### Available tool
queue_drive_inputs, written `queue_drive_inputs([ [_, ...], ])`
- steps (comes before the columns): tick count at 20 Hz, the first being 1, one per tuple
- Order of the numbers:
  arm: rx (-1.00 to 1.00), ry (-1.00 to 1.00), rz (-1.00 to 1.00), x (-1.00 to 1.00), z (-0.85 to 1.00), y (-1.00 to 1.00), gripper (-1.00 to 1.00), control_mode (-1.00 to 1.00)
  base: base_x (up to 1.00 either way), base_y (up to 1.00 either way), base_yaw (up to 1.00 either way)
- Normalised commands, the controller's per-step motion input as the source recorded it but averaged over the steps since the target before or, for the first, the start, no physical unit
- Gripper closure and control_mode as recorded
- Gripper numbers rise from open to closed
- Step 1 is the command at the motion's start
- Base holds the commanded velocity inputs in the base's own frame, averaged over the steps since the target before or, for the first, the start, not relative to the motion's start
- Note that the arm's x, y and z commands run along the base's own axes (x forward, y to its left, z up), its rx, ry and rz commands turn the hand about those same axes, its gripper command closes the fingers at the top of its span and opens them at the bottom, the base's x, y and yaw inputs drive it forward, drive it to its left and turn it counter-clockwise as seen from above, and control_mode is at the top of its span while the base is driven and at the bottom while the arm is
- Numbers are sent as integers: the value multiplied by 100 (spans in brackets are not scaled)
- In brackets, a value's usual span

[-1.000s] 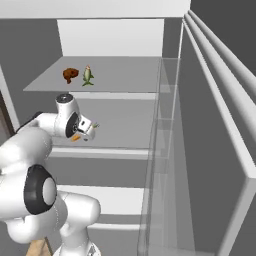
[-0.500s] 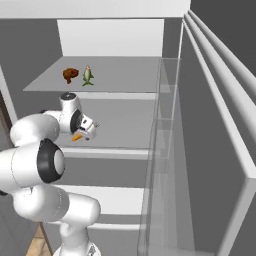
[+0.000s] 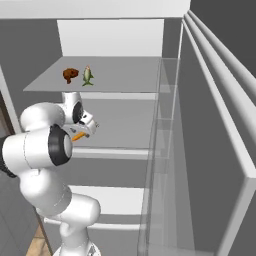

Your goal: Gather the broccoli and carrot from the fridge and place them on a tray on the dining counter. Then gather the fish and chicken drumstick from the fridge and place them on the other tray.

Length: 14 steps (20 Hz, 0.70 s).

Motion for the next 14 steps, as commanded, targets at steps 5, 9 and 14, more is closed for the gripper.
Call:
queue_drive_inputs([
  [5, -1, 0, 0, -7, -52, 3, 100, -100, 0, 0, 0],
  [9, 0, -12, 0, -49, -45, -4, 100, -100, 0, 0, 0],
  [14, 0, -15, 0, -65, -44, -8, 100, -100, 0, 0, 0],
])
